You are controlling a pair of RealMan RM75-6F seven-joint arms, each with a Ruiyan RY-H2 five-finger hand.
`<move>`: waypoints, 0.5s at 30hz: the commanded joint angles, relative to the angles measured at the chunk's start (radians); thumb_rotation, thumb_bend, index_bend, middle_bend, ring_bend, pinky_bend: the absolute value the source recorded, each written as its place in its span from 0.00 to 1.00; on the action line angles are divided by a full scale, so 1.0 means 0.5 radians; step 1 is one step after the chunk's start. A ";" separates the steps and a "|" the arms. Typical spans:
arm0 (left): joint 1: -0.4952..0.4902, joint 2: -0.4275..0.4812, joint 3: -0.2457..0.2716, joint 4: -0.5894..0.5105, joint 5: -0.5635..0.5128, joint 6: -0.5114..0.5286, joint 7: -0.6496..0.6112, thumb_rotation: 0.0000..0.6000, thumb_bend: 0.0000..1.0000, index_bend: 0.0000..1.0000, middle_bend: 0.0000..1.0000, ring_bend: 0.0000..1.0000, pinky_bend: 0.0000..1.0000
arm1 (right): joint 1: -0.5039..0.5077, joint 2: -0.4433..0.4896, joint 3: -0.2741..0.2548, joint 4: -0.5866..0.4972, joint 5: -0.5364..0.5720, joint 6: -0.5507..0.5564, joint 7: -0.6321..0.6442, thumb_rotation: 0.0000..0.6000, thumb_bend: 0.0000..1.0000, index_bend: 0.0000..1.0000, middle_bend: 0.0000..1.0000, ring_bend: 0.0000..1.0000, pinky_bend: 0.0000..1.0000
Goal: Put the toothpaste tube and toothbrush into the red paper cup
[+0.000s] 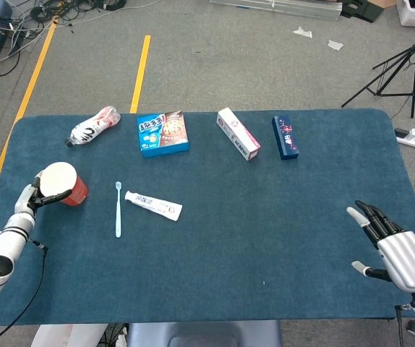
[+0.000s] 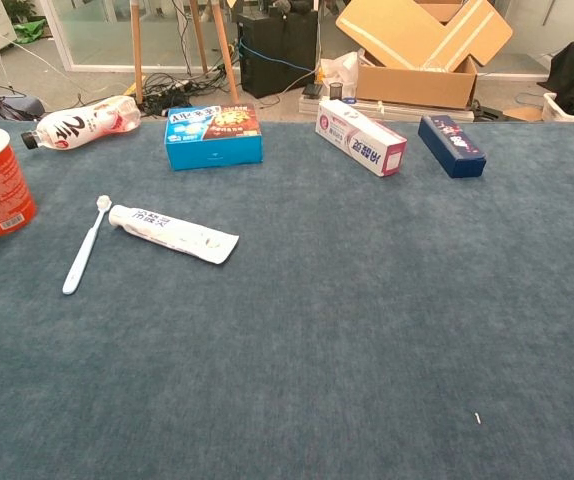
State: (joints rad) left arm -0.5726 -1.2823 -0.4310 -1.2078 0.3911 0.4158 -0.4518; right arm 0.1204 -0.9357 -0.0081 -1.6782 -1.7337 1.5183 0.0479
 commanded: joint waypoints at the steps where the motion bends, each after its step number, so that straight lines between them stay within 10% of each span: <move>1: 0.010 -0.005 -0.005 -0.014 0.025 -0.005 -0.026 1.00 0.00 0.00 0.00 0.00 0.00 | 0.000 -0.001 0.000 0.001 0.000 0.000 0.000 1.00 0.00 0.01 0.07 0.11 0.44; 15: 0.053 0.064 0.009 -0.182 0.079 -0.068 -0.134 1.00 0.00 0.00 0.00 0.00 0.00 | -0.003 -0.011 -0.005 0.019 0.002 0.002 0.012 1.00 0.00 0.02 0.07 0.11 0.44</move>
State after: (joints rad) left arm -0.5478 -1.2538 -0.4286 -1.2945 0.4286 0.3837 -0.5150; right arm 0.1190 -0.9414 -0.0107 -1.6690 -1.7331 1.5193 0.0541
